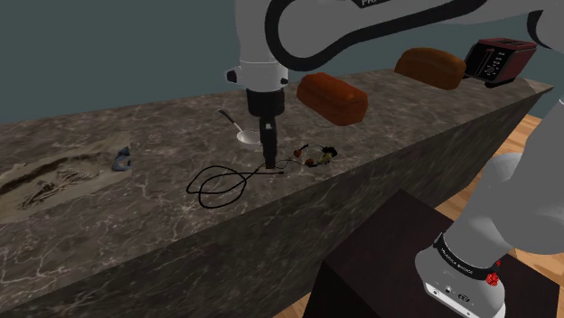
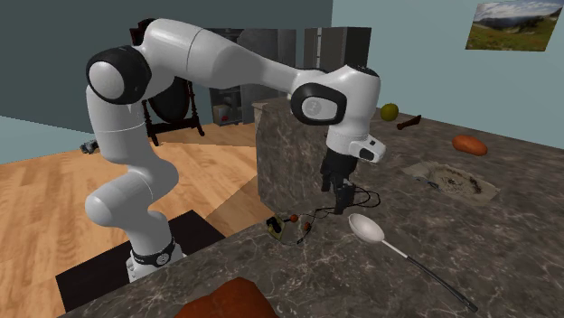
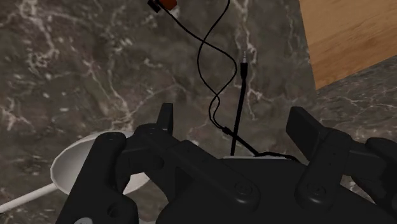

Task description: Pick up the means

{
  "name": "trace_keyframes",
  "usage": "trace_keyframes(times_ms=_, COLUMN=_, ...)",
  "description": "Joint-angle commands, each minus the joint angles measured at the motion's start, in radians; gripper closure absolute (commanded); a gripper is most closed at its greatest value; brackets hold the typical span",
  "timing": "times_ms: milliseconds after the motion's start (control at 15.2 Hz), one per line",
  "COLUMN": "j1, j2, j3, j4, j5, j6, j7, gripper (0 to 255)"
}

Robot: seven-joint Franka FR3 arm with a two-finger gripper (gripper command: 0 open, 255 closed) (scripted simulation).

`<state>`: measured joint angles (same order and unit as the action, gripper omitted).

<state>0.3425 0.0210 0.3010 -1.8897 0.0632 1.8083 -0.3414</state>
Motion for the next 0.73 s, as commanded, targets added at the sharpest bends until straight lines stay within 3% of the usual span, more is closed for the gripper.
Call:
trace_keyframes(times_ms=0, j1=0.002, j2=0.009, j3=0.002, j4=-0.015, j5=-0.002, j6=0.025, j7=-0.001, gripper=0)
trace_keyframes(times_ms=330, j1=0.003, j2=0.020, j3=0.002, j4=-0.052, j5=-0.004, j6=0.071, j7=-0.001, gripper=0)
trace_keyframes(times_ms=396, j1=0.003, j2=0.020, j3=0.002, j4=-0.053, j5=-0.004, j6=0.072, j7=-0.001, gripper=255)
trace_keyframes(times_ms=660, j1=0.003, j2=0.020, j3=0.002, j4=-0.052, j5=-0.005, j6=0.072, j7=-0.001, gripper=255)
